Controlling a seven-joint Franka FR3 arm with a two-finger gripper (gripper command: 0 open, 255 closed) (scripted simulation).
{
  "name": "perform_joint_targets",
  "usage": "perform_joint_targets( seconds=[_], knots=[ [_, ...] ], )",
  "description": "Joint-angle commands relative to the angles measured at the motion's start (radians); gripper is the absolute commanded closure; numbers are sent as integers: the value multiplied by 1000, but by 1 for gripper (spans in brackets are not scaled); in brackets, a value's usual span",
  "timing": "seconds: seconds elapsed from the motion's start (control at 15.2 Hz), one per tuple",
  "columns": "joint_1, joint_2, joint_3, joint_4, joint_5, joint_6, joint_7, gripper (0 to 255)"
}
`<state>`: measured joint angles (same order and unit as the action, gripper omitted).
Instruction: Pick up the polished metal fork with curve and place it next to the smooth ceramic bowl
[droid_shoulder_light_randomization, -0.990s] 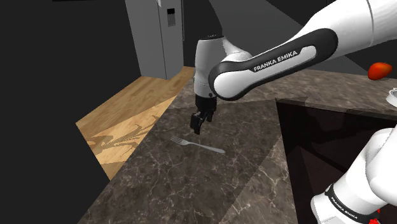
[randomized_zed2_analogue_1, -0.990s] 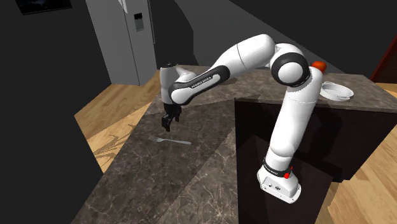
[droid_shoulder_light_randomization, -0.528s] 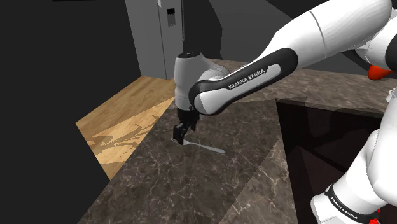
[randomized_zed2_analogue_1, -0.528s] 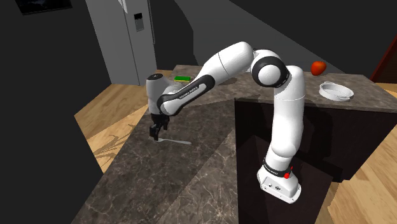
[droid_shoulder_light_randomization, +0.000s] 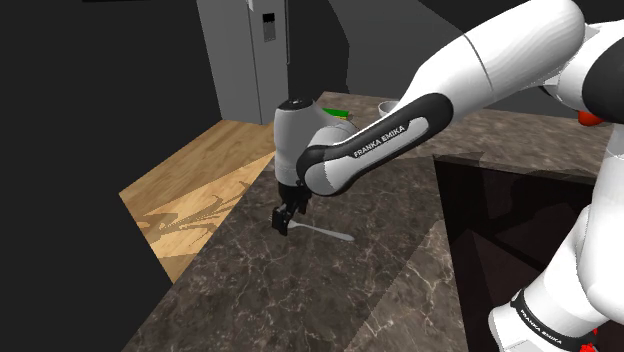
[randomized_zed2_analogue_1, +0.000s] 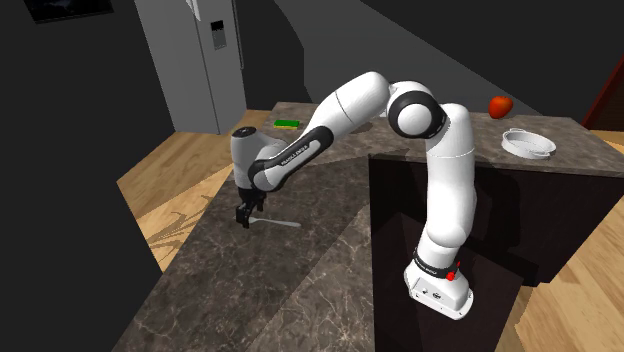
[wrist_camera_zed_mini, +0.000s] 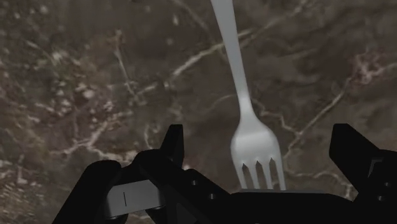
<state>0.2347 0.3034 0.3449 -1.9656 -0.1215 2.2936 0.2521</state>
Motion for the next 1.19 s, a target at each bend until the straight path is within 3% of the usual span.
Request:
perform_joint_targets(
  seconds=[0.0, 0.33, 0.4, 1.12],
  knots=[
    [0, 2, 0, 0, -1, 2, 1, 0],
    [0, 2, 0, 0, -1, 2, 1, 0],
    [0, 2, 0, 0, -1, 2, 1, 255],
    [-2, -13, 3, 8, 7, -21, -4, 255]
  ],
)
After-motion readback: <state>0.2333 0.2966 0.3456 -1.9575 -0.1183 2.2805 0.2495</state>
